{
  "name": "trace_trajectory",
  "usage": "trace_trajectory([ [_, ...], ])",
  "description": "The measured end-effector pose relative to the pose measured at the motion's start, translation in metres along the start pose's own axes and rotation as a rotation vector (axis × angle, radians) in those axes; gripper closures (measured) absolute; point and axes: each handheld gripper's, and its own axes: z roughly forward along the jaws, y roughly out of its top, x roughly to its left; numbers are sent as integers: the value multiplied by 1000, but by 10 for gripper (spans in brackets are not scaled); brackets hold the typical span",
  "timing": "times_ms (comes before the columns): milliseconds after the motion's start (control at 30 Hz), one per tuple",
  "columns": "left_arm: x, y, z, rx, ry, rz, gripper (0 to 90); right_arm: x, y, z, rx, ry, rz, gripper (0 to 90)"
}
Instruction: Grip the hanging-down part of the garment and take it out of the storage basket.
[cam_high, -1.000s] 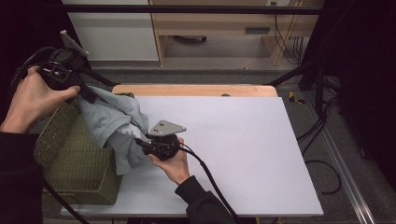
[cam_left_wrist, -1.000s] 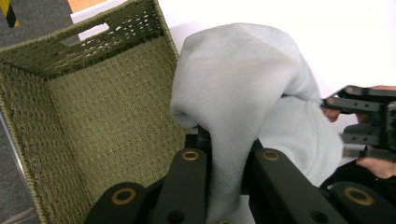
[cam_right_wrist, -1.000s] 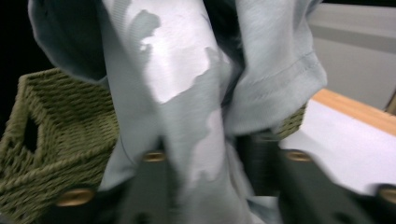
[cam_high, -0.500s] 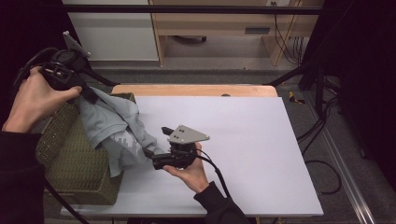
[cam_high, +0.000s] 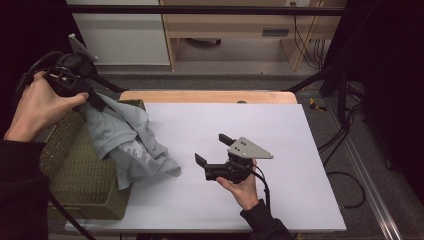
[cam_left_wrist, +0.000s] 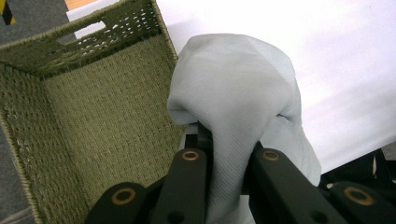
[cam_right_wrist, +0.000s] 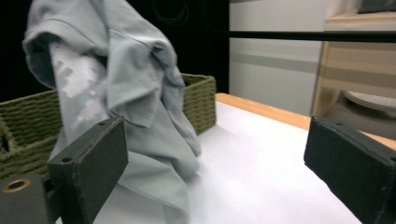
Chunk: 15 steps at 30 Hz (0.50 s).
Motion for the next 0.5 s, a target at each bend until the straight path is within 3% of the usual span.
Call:
trace_trajectory([
  [500, 0, 2, 2, 17, 4, -9, 855, -35, -33, -54, 22, -138, 25, 49],
])
